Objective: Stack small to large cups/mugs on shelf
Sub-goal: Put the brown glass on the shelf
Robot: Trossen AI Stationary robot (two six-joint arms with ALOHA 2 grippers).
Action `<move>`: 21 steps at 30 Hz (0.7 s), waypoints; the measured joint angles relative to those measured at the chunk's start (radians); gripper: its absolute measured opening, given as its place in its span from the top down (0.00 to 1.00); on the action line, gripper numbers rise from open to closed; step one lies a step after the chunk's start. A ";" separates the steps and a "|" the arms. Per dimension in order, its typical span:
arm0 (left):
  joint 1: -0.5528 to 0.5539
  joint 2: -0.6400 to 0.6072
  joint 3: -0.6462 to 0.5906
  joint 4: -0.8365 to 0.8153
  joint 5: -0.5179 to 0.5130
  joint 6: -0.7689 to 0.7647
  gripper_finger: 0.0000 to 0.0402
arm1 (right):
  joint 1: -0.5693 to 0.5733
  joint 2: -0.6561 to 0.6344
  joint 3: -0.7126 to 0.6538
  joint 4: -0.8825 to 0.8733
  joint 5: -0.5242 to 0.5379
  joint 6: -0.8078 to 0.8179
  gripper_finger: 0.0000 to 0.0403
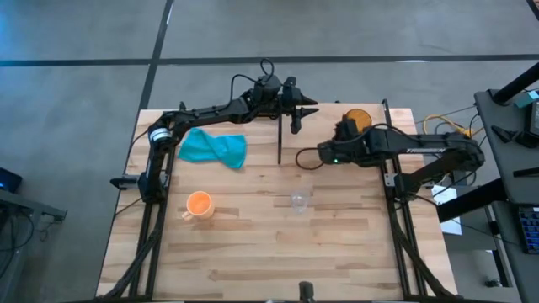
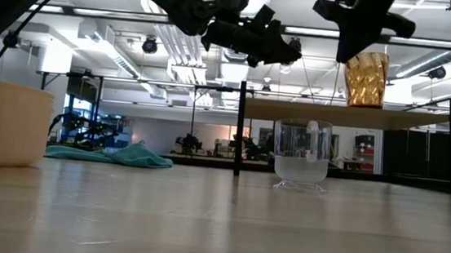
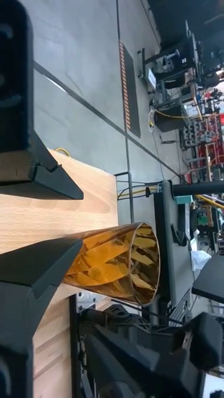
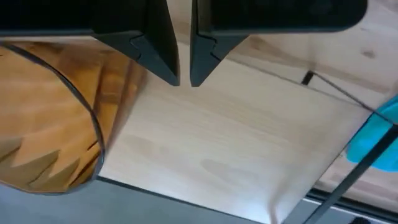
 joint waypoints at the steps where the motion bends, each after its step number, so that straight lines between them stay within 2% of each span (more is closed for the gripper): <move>1: 0.000 0.000 0.000 -0.001 0.000 0.000 0.76 | -0.009 0.004 0.000 -0.004 0.002 0.007 0.92; 5: 0.000 0.000 0.000 -0.001 0.000 -0.001 0.76 | -0.037 0.012 -0.001 -0.005 0.033 0.038 0.92; 21: 0.004 0.000 0.000 -0.002 0.000 0.000 0.76 | -0.063 0.013 -0.031 -0.044 0.032 0.080 0.92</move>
